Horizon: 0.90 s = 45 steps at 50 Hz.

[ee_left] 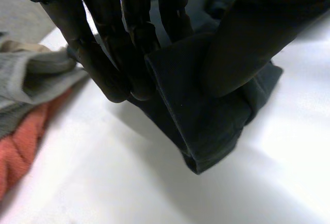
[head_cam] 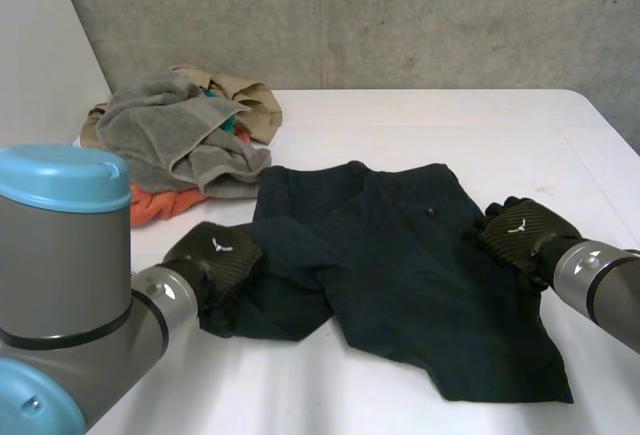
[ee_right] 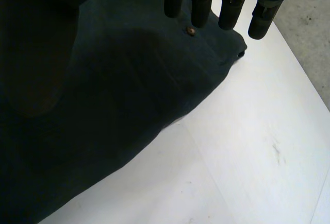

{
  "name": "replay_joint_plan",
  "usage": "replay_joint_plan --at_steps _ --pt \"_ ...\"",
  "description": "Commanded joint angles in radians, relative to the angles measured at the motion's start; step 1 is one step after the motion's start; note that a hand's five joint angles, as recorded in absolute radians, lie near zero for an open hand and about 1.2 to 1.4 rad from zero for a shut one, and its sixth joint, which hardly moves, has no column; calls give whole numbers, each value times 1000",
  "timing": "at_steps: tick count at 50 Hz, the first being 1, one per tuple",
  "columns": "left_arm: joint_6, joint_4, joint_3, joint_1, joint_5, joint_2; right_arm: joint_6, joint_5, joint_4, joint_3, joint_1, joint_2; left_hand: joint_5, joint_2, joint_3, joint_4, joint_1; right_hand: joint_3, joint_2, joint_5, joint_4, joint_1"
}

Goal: Fold the laundry.

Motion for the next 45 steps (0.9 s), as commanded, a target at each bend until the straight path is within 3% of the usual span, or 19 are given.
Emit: replay_joint_plan --at_steps 1,7,11,22,23,25,26,28,38,45 --pt "96 128 142 36 -84 -75 -1 -18 6 -14 -25 9 233 202 212 200 243 -28 -27 -47 -33 -38" --pt "266 247 442 151 -201 -202 11 -18 1 -14 -15 3 233 202 212 200 243 -28 -27 -47 -33 -38" --pt "316 283 648 185 -209 -303 43 -16 -2 -6 1 -9 233 202 212 200 243 -28 -27 -47 -33 -38" --pt "306 246 955 187 -195 -531 127 -21 -38 9 28 -2 233 202 212 200 243 -28 -27 -47 -33 -38" --pt "304 241 952 182 -193 -531 129 -21 -38 9 30 3 149 118 128 116 159 -28 -27 -47 -33 -38" --pt "301 231 934 168 -192 -525 131 -22 -41 9 35 12 -276 -307 -297 -309 -266 -28 -27 -47 -33 -38" --pt "298 229 903 158 -196 -509 132 -24 -46 5 38 20 -630 -660 -650 -662 -619 -28 -27 -47 -33 -38" --pt "294 229 862 153 -198 -488 134 -29 -52 2 42 29 -989 -1020 -1010 -1022 -979 -28 -27 -47 -33 -38" --pt "223 264 515 141 -196 -144 112 -167 -202 -105 62 129 -989 -1020 -1010 -1022 -979 -28 -27 -47 -33 -38" --pt "111 237 270 105 -195 109 -6 -230 -230 -297 64 285 -989 -1020 -1010 -1022 -979 86 87 68 81 77"
